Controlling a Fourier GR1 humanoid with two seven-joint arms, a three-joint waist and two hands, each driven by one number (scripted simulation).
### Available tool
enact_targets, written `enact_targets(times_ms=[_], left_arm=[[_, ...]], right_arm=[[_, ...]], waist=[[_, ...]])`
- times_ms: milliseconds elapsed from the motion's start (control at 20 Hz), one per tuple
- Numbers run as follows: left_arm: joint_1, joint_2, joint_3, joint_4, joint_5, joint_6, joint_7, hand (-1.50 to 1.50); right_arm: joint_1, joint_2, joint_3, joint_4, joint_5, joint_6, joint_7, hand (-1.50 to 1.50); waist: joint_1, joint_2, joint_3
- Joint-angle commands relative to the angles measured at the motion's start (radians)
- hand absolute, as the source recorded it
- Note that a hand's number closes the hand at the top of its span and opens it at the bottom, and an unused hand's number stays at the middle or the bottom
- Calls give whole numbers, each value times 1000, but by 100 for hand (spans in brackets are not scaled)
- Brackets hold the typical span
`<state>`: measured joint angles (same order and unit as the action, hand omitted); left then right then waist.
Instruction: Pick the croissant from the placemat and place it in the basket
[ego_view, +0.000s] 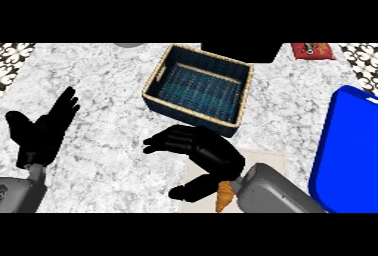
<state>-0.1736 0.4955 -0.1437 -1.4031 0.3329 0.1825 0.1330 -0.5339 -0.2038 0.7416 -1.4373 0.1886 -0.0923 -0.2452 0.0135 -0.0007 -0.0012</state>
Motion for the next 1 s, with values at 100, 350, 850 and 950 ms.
enact_targets(times_ms=[100,350,850,950], left_arm=[[-9,-3,21,32,-1,-17,12,0],[-2,9,32,29,7,-21,28,0],[-19,-11,41,65,-5,-33,-9,0],[12,-35,18,38,-20,-5,5,0]], right_arm=[[-31,182,153,-85,233,-87,414,-150],[-205,113,130,-126,275,152,780,-150],[-553,89,-90,-172,202,642,1280,-150],[-517,76,-111,-212,93,747,1340,-150]], waist=[[-20,-7,0],[-32,-19,-3],[-30,-9,-1],[-33,-13,0]])
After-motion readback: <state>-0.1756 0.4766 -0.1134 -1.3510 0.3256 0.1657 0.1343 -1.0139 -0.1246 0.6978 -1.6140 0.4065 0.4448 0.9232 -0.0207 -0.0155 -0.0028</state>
